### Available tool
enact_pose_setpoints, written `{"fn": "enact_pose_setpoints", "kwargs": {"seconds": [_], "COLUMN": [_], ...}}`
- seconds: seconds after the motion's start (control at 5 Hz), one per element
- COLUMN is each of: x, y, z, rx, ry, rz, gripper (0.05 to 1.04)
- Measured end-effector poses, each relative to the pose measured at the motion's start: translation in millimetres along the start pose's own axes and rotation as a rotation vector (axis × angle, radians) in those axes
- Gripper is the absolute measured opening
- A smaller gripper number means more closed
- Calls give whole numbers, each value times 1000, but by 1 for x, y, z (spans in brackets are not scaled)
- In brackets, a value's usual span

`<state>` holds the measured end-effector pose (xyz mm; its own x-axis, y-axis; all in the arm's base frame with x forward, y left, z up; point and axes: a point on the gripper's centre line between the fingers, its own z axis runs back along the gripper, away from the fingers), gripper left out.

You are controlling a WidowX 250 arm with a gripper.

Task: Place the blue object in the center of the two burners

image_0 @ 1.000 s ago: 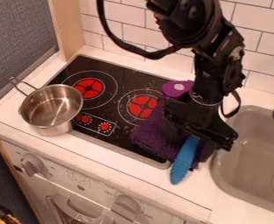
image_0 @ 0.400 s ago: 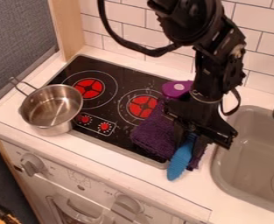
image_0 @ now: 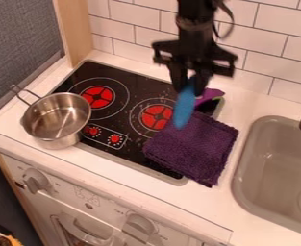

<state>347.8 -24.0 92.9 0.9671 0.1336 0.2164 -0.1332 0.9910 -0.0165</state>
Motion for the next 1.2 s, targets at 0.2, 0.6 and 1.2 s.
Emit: {"fn": "enact_pose_setpoints", "kwargs": {"seconds": [0.2,0.6,1.2], "x": [24,33,26], "y": [36,68,71], "z": [-28,-61,-63], "rx": [71,140,130], "ry": [80,202,160], "rz": [41,8,-97], "gripper": [344,344,975]}}
